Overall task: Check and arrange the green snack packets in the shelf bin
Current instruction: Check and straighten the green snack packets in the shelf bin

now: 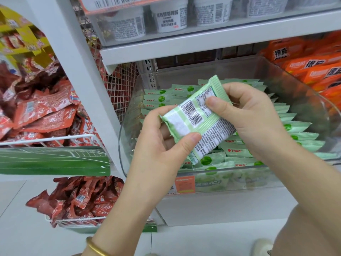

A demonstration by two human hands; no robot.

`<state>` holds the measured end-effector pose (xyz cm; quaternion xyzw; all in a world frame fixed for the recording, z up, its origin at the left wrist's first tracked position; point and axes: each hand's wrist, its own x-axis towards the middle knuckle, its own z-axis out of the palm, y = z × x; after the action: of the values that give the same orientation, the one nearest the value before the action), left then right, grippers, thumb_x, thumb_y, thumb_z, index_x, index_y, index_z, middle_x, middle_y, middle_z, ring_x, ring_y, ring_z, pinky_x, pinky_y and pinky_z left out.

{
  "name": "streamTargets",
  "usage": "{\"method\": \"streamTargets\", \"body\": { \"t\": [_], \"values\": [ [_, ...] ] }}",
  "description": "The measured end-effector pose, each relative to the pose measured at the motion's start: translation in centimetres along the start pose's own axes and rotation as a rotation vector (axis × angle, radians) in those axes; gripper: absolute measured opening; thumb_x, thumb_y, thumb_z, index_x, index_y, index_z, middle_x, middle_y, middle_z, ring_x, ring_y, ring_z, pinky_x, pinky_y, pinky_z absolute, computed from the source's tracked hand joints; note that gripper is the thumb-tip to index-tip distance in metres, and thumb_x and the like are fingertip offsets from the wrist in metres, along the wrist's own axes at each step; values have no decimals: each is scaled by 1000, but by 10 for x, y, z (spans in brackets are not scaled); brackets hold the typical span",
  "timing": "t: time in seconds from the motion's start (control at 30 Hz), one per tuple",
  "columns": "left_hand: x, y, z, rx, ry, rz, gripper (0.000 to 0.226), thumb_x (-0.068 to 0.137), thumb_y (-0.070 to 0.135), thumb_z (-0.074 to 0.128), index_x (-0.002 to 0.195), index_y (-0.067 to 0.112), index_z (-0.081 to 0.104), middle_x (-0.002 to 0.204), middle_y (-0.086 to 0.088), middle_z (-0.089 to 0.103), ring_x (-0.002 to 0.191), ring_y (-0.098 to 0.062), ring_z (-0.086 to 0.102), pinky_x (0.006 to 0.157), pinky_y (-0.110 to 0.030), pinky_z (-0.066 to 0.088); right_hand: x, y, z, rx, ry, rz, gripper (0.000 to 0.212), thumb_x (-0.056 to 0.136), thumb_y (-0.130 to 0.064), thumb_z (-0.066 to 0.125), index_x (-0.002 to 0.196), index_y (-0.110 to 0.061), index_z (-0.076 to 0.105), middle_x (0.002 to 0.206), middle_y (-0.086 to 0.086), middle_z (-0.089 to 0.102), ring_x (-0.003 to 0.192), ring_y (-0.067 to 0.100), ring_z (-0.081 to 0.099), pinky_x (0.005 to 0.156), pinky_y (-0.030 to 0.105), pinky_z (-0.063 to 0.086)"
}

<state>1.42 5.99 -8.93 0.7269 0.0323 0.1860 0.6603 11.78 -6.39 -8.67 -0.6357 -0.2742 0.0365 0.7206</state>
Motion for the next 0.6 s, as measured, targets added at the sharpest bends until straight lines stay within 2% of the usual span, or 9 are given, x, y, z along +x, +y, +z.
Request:
{"method": "streamTargets", "body": {
  "t": [0.17, 0.27, 0.33, 0.4, 0.47, 0.53, 0.6],
  "values": [
    [0, -2, -2, 1, 15, -2, 39, 82, 0, 64, 111, 23, 50, 97, 8, 70, 82, -3, 68, 61, -16, 53, -1, 0, 3, 7, 11, 2, 13, 72, -23, 65, 84, -17, 66, 70, -8, 69, 65, 5, 64, 58, 20, 52],
    [0, -3, -2, 18, 65, 0, 45, 85, 4, 63, 120, 27, 47, 102, 8, 69, 82, -2, 67, 65, -20, 55, -1, 0, 3, -10, 10, 15, 15, 69, -27, 66, 82, -20, 67, 72, -6, 70, 68, 9, 65, 60, 26, 54],
    [1, -6, -4, 28, 126, 0, 46, 86, 10, 63, 121, 35, 47, 112, 5, 64, 82, -3, 65, 71, -28, 58, -2, 0, 3, -28, -4, 28, 15, 71, -29, 65, 82, -19, 68, 75, -5, 71, 70, 11, 65, 65, 29, 55],
    [3, -8, -8, 30, 179, -15, 45, 86, 20, 67, 121, 40, 47, 120, 6, 60, 96, -2, 63, 82, -33, 57, -1, 0, 1, -47, -24, 44, 10, 82, -26, 61, 83, -19, 69, 76, -5, 72, 71, 9, 65, 63, 25, 54],
    [5, -8, -13, 16, 210, -71, 49, 83, 29, 67, 124, 45, 46, 122, 17, 59, 115, -4, 56, 95, -36, 49, -1, 1, 0, -10, -25, 79, 20, 93, -10, 51, 91, -20, 69, 80, -3, 72, 68, 8, 64, 57, 21, 50],
    [7, -7, -19, -17, 229, -153, 49, 87, 28, 66, 127, 46, 44, 117, 22, 62, 116, -3, 56, 100, -39, 44, 0, -1, -3, 64, -73, 73, 42, 89, 12, 43, 108, -20, 63, 94, 2, 70, 69, 7, 65, 52, 16, 47],
    [8, -5, -22, -32, 243, -213, 50, 87, 26, 63, 130, 43, 45, 115, 15, 65, 108, -4, 61, 98, -37, 45, 0, 0, -6, 7, -197, -29, 64, 81, 26, 42, 118, -24, 57, 118, 0, 61, 92, 4, 66, 66, 14, 51]
  ]
}}
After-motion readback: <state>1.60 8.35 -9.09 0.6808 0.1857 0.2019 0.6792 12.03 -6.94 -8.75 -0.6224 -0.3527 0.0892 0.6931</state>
